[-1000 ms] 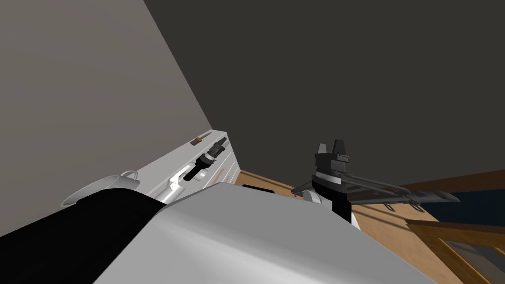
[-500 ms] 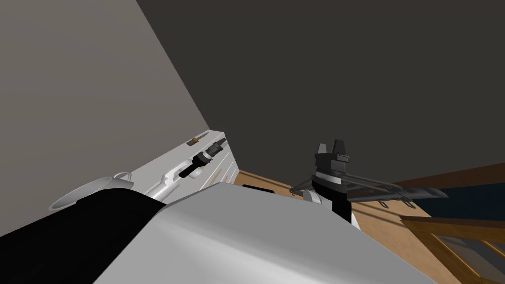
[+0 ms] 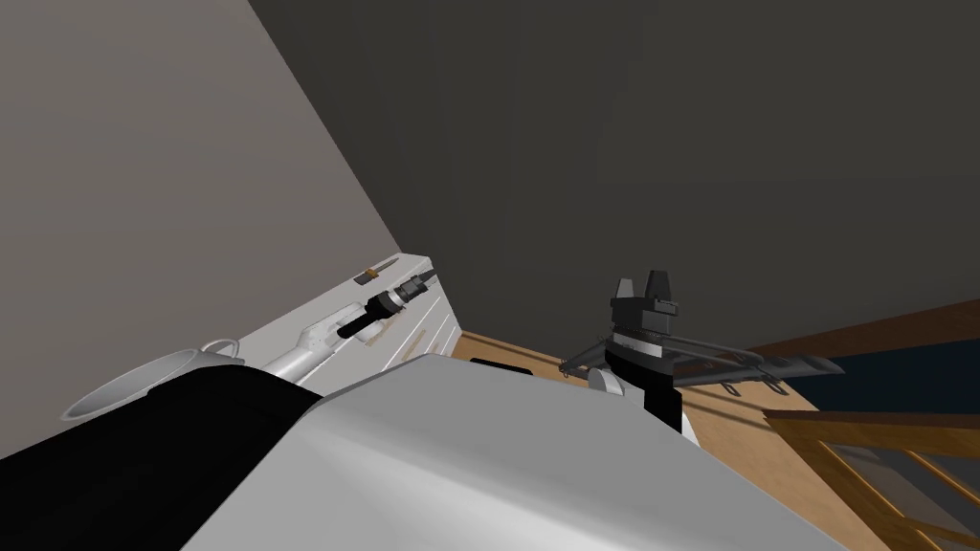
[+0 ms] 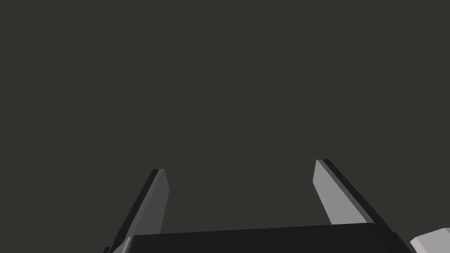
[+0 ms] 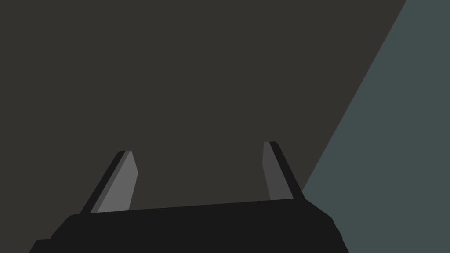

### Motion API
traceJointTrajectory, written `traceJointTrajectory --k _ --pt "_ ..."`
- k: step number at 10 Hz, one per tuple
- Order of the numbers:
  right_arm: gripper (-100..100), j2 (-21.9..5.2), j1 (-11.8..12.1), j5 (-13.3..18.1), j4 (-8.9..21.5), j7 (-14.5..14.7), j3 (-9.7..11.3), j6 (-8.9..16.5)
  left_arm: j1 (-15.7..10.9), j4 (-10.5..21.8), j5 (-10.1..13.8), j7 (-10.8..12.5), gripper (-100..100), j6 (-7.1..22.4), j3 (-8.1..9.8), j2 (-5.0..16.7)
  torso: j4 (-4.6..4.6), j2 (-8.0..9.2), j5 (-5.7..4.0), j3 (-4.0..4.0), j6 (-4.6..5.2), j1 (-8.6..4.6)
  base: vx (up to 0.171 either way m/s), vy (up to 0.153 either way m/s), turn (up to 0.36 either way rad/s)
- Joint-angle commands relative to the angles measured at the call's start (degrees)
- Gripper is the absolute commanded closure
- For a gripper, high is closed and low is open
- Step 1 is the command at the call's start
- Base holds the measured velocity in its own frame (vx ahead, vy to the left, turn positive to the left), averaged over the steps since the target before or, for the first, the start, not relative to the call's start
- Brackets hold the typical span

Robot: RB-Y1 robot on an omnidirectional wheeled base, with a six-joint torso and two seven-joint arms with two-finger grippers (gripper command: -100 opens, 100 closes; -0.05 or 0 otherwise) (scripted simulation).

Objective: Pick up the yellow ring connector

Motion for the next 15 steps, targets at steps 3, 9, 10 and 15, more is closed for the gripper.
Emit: traceJointTrajectory --k 3,9,10,15 --pt "0 0.0 0.0 0.0 0.0 0.0 0.0 0.0 0.0 3.2 0.0 1.4 -100 -0.9 0.12 5.8 0.0 0.01 0.01 0.01 0.02 0.0 0.002 -0.03 -0.032" --pt "0 0.0 0.0 0.0 0.0 0.0 0.0 0.0 0.3 8.0 -0.1 3.7 -100 -1.8 0.09 15.3 0.0 0.0 0.03 0.0 0.0 0.1 0.007 -0.012 -0.023" --pt "0 0.0 0.0 0.0 0.0 0.0 0.0 0.0 0.3 8.0 -0.1 3.7 -100 -1.8 0.09 16.3 0.0 0.0 0.03 0.0 -0.01 0.11 0.0 0.0 0.0" --pt "0 0.0 0.0 0.0 0.0 0.0 0.0 0.0 1.0 12.6 -0.1 5.8 -100 -2.8 -0.19 25.1 0.0 0.0 0.05 0.0 -0.01 0.19 0.006 0.009 -0.023"
